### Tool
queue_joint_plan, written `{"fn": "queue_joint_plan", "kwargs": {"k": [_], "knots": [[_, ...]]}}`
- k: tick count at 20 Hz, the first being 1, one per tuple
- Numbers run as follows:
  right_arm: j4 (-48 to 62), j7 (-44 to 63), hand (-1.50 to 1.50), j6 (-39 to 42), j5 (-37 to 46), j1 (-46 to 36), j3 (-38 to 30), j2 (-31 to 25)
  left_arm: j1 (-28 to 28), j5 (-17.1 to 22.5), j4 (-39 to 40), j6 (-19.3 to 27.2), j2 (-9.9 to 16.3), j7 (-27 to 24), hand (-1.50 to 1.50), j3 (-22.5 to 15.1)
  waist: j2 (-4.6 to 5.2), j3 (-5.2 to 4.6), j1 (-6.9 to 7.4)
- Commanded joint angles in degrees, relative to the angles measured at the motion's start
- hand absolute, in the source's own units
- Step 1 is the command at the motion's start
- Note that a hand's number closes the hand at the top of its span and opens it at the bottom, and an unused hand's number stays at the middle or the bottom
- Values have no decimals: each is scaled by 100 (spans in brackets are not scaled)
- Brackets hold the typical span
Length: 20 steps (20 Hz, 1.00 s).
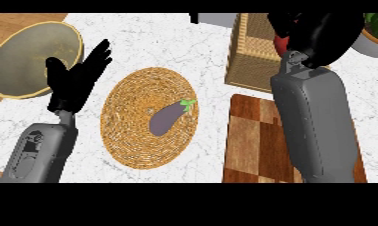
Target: Pick the bell pepper from the cutting board and place it in the basket
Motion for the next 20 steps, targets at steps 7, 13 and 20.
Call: {"fn": "queue_joint_plan", "kwargs": {"k": [7, 13, 20], "knots": [[1648, 1839, 150, 257, 1836, -1682, -453, 8, -124, -73, 189, 102, -7, 13, 0, 46, 34, 15, -102], [2498, 2466, 150, 248, 2241, -2280, -679, 8, -128, -40, 228, 160, -33, -40, 0, 130, -8, 43, -217], [3208, 2681, 150, -306, 2219, -2337, -708, 7, -137, -2, 252, 182, -7, 1, 0, 215, -64, 67, -373]]}}
